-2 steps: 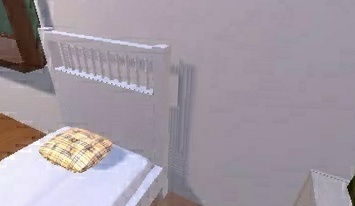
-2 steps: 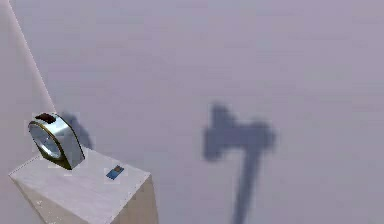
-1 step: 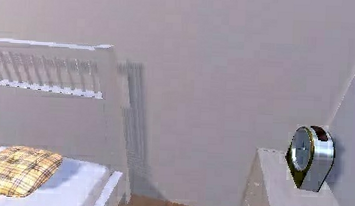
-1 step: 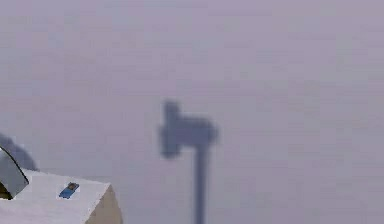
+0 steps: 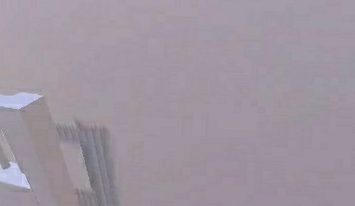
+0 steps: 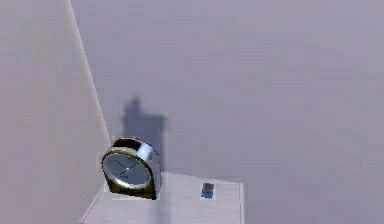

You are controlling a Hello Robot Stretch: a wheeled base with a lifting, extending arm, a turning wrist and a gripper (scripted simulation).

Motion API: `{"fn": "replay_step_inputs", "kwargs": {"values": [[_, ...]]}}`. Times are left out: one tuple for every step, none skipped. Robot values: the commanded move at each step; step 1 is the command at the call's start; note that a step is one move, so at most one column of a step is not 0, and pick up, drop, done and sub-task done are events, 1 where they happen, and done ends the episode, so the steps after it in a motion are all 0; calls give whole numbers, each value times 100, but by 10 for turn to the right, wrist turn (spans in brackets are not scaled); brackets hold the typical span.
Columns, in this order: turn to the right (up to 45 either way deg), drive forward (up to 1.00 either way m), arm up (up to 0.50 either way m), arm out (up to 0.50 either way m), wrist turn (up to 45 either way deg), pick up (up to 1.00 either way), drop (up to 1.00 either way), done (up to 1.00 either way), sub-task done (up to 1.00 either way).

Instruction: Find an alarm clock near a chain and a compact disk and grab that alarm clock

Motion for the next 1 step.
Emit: {"fn": "replay_step_inputs", "kwargs": {"values": [[-150, 0, 0, 0, 0, 0, 0, 0, 0]]}}
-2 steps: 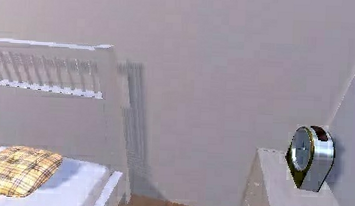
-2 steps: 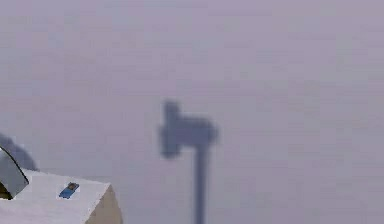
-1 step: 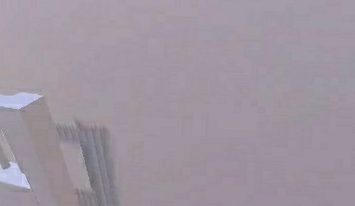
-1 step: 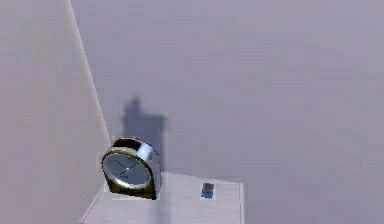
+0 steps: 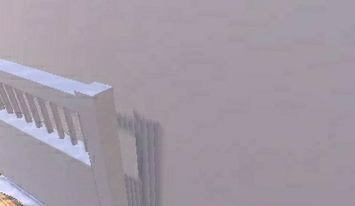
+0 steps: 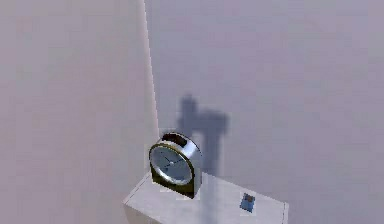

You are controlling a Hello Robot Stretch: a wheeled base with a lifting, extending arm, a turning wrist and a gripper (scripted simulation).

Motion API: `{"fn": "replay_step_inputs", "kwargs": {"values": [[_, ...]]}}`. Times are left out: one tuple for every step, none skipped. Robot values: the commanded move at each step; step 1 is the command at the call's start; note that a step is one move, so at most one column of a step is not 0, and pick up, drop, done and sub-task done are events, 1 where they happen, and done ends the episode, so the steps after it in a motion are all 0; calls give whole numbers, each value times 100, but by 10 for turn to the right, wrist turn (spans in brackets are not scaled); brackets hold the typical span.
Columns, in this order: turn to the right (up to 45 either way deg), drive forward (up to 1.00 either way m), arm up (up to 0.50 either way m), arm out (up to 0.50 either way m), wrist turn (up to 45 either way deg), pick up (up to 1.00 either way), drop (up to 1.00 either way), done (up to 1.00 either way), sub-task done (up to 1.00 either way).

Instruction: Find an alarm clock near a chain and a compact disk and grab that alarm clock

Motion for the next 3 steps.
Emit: {"fn": "replay_step_inputs", "kwargs": {"values": [[0, 0, 50, 0, 0, 0, 0, 0, 0], [0, 0, 28, 0, 0, 0, 0, 0, 0], [0, 0, 0, 24, 0, 0, 0, 0, 0]]}}
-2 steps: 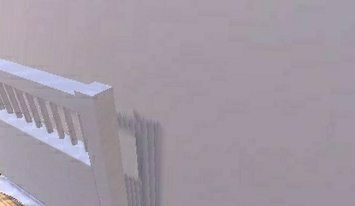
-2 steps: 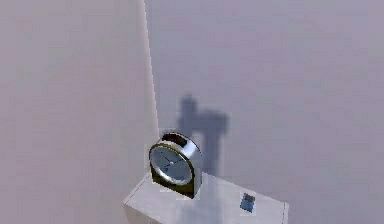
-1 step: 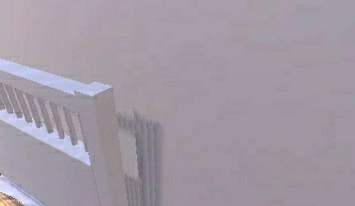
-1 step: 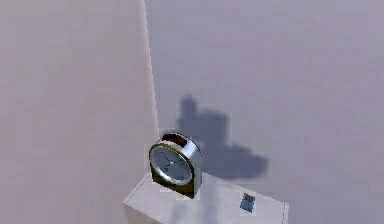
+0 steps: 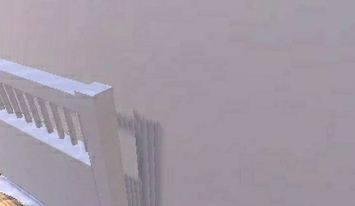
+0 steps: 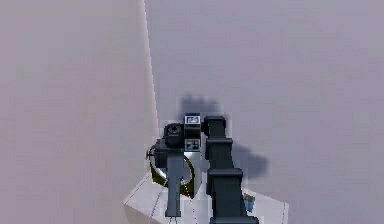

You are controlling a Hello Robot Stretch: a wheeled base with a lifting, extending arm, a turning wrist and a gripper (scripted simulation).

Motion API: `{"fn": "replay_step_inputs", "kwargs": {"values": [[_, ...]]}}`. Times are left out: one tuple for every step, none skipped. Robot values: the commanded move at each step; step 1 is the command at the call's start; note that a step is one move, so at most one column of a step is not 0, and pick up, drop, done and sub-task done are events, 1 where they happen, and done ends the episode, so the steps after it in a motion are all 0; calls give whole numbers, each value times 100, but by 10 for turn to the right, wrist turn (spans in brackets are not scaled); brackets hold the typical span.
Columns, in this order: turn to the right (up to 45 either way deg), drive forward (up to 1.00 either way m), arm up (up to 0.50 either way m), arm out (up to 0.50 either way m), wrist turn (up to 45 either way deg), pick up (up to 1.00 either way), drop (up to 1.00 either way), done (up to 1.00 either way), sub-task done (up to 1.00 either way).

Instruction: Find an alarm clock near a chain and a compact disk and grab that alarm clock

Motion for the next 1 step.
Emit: {"fn": "replay_step_inputs", "kwargs": {"values": [[0, 0, 0, 0, 450, 0, 0, 0, 0]]}}
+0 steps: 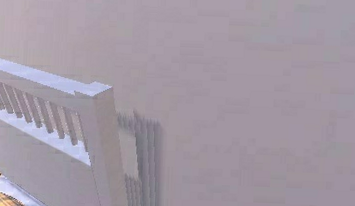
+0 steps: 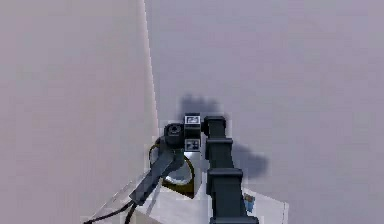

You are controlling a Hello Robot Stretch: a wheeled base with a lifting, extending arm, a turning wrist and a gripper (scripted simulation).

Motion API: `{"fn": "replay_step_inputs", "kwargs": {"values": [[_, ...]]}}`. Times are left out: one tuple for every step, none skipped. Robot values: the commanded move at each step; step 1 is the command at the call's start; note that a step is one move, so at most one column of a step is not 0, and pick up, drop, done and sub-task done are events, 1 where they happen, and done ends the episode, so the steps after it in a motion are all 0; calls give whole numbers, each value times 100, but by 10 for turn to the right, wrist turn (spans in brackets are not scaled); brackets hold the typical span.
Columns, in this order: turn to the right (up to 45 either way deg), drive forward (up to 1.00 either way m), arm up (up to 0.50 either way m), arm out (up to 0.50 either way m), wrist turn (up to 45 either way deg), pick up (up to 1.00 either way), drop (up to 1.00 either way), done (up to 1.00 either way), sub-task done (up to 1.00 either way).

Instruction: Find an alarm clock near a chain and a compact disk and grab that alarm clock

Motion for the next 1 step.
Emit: {"fn": "replay_step_inputs", "kwargs": {"values": [[0, 0, 0, 0, 450, 0, 0, 0, 0]]}}
